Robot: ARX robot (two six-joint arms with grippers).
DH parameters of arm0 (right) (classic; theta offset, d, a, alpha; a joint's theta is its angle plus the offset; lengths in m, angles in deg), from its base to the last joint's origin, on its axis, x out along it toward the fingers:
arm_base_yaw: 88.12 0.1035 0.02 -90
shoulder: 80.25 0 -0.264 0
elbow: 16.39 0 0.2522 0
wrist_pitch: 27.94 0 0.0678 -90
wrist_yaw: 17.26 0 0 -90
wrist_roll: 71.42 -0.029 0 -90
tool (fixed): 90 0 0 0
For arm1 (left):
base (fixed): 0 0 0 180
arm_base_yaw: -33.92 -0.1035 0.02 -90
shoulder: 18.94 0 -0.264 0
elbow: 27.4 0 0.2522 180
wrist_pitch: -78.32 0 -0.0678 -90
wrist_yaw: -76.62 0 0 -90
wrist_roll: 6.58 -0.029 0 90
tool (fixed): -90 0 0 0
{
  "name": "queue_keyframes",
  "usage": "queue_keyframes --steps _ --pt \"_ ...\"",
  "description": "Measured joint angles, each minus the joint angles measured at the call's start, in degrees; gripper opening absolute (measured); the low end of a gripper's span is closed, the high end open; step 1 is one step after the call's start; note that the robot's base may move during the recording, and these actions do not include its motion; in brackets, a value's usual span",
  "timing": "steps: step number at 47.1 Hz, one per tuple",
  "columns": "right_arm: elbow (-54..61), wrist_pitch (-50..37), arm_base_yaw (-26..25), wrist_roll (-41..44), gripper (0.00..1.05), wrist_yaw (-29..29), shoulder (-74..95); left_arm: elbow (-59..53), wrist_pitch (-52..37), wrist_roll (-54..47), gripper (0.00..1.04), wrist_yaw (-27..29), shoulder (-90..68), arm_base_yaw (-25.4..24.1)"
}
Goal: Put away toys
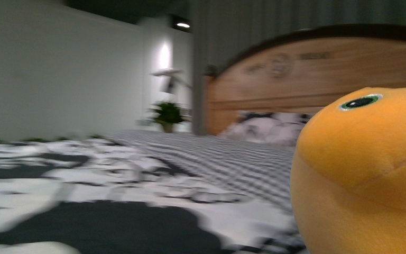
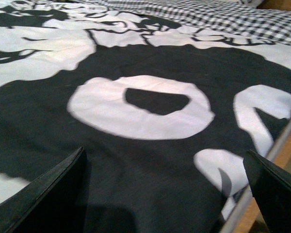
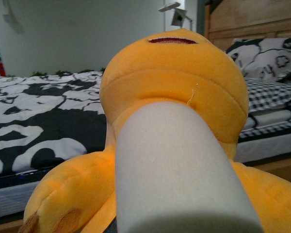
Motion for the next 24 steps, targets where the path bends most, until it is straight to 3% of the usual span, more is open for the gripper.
queue_keyframes --steps 24 --pt "0.0 0.0 0.0 0.0 0.12 0.0 0.0 0.0 0.0 0.0 0.98 -0.3 -0.1 0.0"
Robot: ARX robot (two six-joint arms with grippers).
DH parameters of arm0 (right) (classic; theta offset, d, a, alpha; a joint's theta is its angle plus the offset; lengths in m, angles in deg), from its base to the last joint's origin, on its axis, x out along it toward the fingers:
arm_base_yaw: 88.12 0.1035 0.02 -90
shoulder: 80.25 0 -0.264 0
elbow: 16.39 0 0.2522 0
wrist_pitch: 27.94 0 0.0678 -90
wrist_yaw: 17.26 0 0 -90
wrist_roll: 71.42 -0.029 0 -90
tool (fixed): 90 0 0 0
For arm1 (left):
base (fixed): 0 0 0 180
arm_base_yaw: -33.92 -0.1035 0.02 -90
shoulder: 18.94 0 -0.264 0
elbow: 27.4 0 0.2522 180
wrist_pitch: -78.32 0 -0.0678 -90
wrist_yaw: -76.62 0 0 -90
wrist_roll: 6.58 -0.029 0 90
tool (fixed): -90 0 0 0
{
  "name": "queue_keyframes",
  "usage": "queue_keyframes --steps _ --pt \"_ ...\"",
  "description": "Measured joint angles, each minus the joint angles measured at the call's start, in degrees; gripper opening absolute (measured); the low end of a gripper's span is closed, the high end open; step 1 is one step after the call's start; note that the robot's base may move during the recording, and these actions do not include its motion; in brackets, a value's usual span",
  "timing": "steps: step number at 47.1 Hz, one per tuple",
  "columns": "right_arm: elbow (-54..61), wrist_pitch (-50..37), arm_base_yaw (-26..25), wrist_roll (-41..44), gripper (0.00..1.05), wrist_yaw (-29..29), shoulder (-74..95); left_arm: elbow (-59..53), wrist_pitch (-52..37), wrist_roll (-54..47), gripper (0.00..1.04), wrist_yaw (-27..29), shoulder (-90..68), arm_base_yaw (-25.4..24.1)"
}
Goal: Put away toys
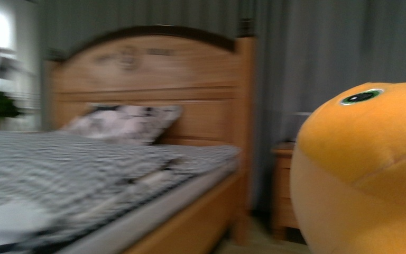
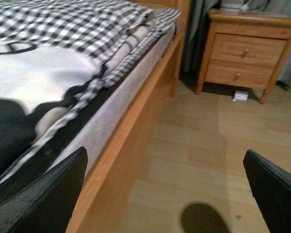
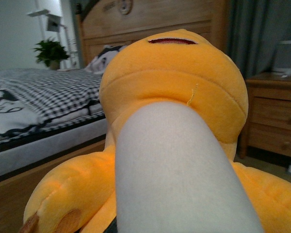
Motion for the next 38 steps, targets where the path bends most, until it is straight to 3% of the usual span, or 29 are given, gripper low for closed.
queue_keyframes --steps 38 --pt "0.0 0.0 -0.1 0.0 0.12 -0.2 -0.1 0.0 0.0 0.0 0.98 0.1 0.1 0.1"
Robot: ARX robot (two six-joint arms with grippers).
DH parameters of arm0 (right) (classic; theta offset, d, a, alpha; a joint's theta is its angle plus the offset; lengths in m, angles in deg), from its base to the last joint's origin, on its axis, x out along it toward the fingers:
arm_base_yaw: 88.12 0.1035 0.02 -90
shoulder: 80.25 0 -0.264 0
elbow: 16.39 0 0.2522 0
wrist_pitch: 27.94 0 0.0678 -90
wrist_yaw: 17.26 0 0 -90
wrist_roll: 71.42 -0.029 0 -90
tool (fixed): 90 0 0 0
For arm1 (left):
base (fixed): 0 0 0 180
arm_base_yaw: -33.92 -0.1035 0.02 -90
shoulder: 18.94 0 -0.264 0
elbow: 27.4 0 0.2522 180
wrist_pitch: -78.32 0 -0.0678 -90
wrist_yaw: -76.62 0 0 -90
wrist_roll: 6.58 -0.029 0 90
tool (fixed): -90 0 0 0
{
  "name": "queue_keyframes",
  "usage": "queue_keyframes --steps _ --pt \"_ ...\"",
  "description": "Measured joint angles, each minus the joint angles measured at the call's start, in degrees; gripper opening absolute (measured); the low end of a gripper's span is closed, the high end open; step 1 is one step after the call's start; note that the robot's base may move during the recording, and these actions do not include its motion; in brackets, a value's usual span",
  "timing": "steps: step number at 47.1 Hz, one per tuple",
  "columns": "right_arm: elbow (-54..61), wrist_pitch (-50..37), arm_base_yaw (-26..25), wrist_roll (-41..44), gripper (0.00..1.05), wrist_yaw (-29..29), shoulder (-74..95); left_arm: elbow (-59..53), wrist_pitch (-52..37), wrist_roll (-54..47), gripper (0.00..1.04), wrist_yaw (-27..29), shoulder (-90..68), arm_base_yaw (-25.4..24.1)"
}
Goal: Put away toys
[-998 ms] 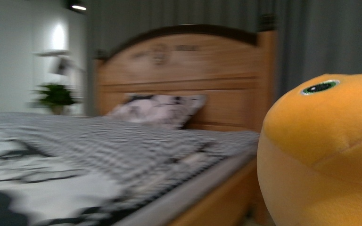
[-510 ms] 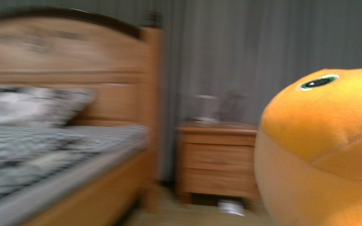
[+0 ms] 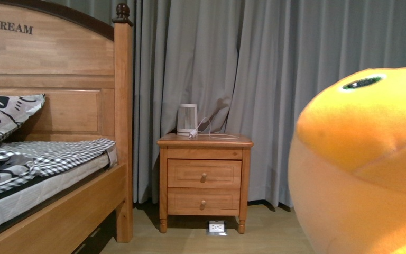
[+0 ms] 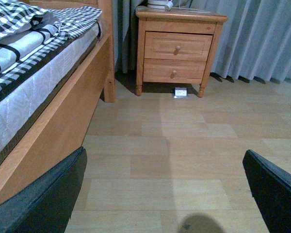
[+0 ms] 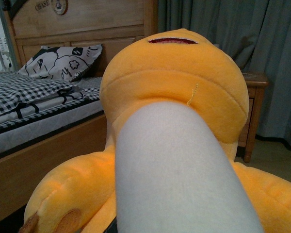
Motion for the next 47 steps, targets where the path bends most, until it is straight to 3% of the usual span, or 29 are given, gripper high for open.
queue_keyframes --steps 47 --pt "0.0 0.0 0.0 0.0 0.11 0.0 0.0 0.0 0.0 0.0 0.98 0.0 0.0 0.0"
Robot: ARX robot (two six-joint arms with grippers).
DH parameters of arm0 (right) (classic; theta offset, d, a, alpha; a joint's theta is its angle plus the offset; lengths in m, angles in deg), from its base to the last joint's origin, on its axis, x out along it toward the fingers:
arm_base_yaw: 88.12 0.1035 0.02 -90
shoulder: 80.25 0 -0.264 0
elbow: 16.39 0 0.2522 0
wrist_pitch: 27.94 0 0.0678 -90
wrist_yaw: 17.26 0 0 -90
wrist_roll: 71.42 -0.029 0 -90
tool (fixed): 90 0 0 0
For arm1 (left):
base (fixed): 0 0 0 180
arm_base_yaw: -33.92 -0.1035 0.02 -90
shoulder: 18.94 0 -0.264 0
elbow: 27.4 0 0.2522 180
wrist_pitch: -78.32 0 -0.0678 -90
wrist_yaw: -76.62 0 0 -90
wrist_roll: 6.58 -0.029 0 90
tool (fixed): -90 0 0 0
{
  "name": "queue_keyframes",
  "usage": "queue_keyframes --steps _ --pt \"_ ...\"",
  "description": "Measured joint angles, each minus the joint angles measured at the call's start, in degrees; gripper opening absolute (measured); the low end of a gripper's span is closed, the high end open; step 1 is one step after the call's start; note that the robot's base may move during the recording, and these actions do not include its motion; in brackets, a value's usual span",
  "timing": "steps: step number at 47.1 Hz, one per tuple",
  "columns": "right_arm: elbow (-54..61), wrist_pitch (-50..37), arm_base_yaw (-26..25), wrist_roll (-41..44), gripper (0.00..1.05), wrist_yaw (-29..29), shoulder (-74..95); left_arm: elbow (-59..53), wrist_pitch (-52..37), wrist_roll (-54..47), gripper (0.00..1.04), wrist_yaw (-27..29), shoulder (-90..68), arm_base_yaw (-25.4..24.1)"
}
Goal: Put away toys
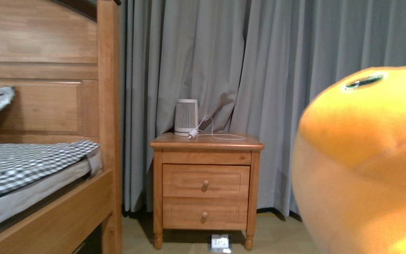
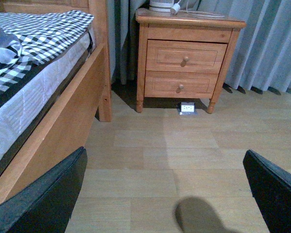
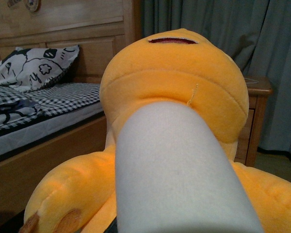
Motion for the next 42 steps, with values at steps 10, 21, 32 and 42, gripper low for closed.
queue_keyframes --steps 10,21,32,42 --pt "0.1 0.0 0.0 0.2 0.11 -0.6 0.2 0.0 0.0 0.0 0.98 0.2 0.0 0.0" --pt "0.1 0.0 0.1 0.2 0.11 0.4 0.0 0.0 0.0 0.0 0.98 -0.1 0.0 0.0" --pt "0.1 0.0 0.1 0.2 0.11 0.2 0.0 0.0 0.0 0.0 0.98 0.0 0.0 0.0" --pt "0.1 0.0 0.1 0.2 0.11 0.2 0.1 0.0 0.0 0.0 0.98 0.0 0.0 0.0"
